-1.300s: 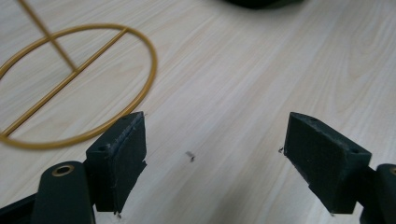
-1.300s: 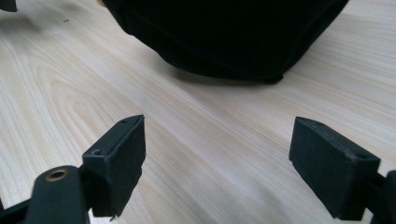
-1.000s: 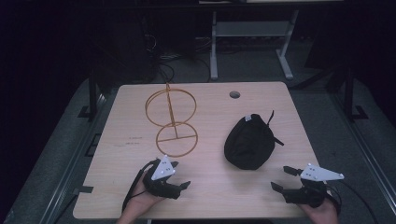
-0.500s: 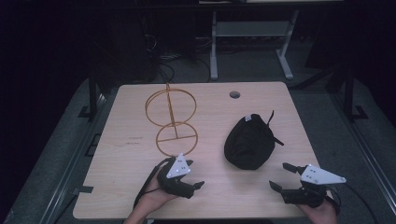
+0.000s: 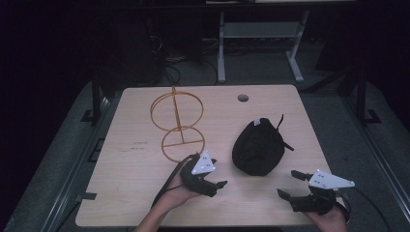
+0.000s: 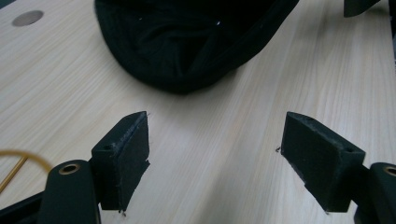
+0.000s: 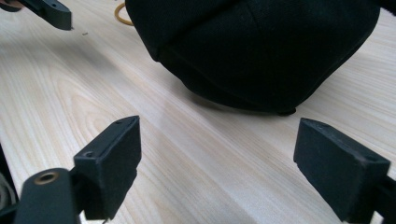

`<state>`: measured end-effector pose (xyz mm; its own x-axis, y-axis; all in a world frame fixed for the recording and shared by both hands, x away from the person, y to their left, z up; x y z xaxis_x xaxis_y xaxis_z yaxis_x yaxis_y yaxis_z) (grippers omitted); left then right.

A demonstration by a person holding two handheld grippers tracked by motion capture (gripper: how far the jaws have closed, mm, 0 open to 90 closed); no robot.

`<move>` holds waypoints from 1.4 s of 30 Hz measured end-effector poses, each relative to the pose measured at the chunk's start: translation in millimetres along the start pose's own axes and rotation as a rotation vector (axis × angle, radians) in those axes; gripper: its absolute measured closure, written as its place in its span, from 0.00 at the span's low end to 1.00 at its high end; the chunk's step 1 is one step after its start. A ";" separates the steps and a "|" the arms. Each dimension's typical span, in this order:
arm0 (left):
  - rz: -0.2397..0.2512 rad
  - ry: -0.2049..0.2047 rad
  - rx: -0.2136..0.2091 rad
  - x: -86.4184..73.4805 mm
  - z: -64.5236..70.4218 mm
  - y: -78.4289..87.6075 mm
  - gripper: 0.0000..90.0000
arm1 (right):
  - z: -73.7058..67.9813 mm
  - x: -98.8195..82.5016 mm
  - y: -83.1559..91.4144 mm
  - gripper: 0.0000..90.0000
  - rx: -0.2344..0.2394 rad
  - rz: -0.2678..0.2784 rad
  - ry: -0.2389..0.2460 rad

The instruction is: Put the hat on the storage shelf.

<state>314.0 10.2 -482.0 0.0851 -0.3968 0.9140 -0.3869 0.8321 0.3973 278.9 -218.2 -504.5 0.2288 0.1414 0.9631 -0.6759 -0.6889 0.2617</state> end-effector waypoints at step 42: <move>-0.111 -0.170 -0.192 23.1 13.4 -78.5 0.77 | 1.9 -7.6 -5.0 0.16 0.031 -0.037 -0.038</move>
<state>334.0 -69.5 -493.2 -0.0444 -0.5354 0.8434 -0.2018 0.8316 0.5173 281.8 -217.1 -513.2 0.2796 0.1404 0.9498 -0.6449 -0.7054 0.2941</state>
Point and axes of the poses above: each handheld gripper's, and its own axes: y roughly backward along the jaws, x roughly out of its top, z roughly to its right, the point moved 10 cm from there along -y, roughly forward along the jaws, and after that the axes turned 14 degrees about z, right-handed, at the moved point
